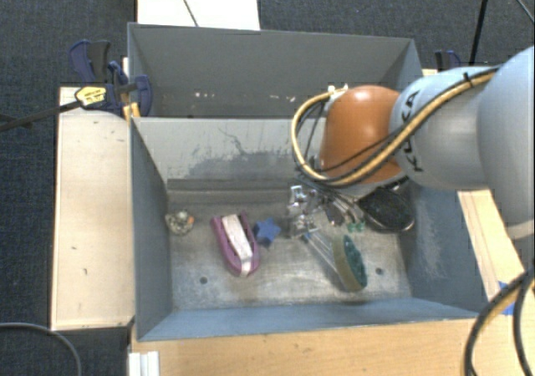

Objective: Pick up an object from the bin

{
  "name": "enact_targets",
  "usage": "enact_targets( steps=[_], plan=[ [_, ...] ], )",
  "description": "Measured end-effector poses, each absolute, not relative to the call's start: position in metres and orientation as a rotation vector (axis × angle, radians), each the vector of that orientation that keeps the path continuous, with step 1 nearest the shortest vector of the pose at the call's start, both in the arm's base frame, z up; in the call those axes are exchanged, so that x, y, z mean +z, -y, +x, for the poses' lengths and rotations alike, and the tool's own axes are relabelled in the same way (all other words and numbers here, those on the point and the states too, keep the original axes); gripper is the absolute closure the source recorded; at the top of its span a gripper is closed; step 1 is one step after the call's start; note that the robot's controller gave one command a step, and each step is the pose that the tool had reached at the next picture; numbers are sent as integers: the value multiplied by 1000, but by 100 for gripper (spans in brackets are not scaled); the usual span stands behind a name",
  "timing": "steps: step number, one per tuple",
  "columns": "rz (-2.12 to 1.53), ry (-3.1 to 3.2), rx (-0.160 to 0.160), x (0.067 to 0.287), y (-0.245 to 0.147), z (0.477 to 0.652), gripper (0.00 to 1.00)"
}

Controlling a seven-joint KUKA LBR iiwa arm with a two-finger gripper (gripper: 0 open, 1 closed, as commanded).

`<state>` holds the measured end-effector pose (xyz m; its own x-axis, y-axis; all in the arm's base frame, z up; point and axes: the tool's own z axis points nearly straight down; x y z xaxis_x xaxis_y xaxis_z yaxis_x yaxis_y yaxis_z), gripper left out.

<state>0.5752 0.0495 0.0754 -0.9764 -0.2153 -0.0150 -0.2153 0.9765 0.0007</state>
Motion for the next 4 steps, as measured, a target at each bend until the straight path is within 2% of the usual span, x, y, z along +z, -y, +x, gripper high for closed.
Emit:
enact_targets(
  steps=[1, 2, 3, 4],
  plan=[
    [-338, -3114, 3, 73, -49, 573, 0],
    [-320, -3118, 6, 73, -113, 546, 0],
    [-309, -3113, 6, 75, -110, 549, 100],
    [-620, -3069, 1, 237, -113, 531, 100]
  ],
)
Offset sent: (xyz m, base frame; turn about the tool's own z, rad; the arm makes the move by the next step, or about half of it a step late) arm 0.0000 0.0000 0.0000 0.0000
